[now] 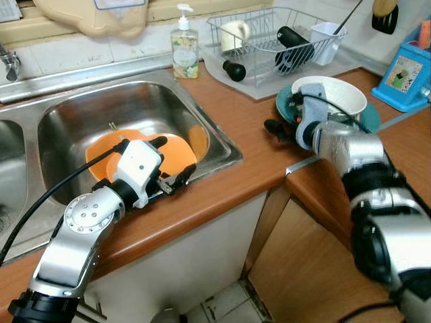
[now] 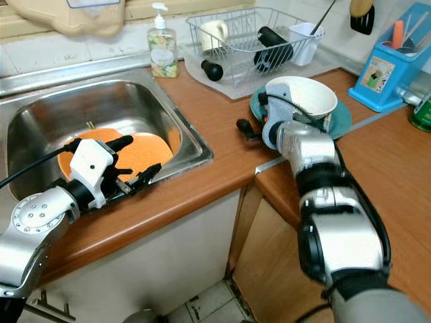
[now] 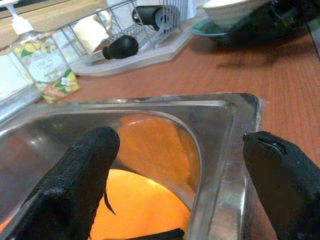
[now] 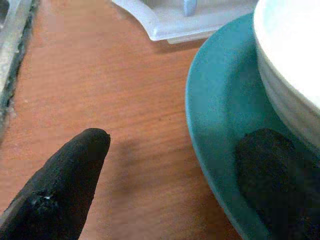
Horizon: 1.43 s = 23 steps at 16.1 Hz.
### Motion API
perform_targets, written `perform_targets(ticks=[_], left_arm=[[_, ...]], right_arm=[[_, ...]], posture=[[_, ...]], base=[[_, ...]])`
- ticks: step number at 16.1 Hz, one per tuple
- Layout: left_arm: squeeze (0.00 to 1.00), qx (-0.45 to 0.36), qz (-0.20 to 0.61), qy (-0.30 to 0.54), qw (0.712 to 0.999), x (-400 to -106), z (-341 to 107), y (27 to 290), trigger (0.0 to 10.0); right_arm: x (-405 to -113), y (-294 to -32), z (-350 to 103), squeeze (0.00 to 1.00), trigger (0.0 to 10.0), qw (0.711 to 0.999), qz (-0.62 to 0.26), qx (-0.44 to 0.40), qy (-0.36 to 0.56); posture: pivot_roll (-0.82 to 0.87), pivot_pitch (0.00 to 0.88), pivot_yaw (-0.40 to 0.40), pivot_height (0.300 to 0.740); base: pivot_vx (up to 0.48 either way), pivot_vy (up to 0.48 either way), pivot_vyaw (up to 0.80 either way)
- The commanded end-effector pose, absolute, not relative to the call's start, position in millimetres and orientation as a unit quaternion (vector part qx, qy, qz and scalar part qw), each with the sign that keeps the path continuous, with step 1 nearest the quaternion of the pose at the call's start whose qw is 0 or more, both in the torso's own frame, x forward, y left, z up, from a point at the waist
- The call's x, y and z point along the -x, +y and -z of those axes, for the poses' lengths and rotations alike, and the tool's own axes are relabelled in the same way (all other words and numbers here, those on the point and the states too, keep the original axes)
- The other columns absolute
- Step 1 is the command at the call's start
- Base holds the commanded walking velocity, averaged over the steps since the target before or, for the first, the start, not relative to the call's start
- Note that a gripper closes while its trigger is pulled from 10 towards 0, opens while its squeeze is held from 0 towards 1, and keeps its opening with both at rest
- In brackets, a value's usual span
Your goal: Kitchen organization
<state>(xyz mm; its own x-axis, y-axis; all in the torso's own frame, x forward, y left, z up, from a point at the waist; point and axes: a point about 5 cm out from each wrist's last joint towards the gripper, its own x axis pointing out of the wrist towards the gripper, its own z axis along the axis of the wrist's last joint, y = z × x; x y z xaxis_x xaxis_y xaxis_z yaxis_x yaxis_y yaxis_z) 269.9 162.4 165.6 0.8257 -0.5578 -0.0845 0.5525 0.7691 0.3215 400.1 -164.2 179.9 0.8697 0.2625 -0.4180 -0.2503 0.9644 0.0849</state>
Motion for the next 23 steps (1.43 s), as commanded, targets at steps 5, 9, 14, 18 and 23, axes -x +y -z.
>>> perform_targets(ticks=[5, 9, 14, 18, 23], left_arm=[[0.00, -0.171, 0.288, -0.010, 0.942, -267.2, -169.0, 165.6, 10.0], [0.00, -0.172, 0.288, -0.009, 0.942, -267.8, -169.5, 166.8, 10.0], [0.00, -0.174, 0.285, -0.009, 0.943, -267.8, -169.9, 168.0, 10.0], [0.00, -0.175, 0.280, -0.010, 0.944, -268.8, -169.8, 169.0, 10.0], [0.00, -0.178, 0.269, -0.018, 0.947, -273.5, -171.5, 168.6, 10.0]], right_arm=[[-399.6, -139.9, -183.0, 0.00, 10.0, 0.948, -0.218, -0.029, 0.231], [-389.5, -100.3, -185.0, 0.00, 10.0, 0.924, -0.298, -0.039, 0.235], [-373.3, -67.7, -187.6, 0.00, 10.0, 0.901, -0.363, -0.032, 0.234], [-362.5, -55.7, -184.1, 0.00, 10.0, 0.892, -0.391, -0.024, 0.224], [-352.5, -51.3, -200.8, 0.00, 10.0, 0.888, -0.434, -0.010, 0.152]], posture=[[0.01, 0.000, -0.011, 0.740], [0.01, 0.000, -0.007, 0.740], [0.01, 0.000, -0.009, 0.740], [0.01, 0.000, -0.009, 0.740], [0.00, 0.000, 0.002, 0.740]], base=[[0.000, 0.000, 0.00], [0.000, 0.000, 0.00], [0.000, 0.000, 0.00], [0.000, 0.000, 0.00], [0.000, 0.000, 0.00]])
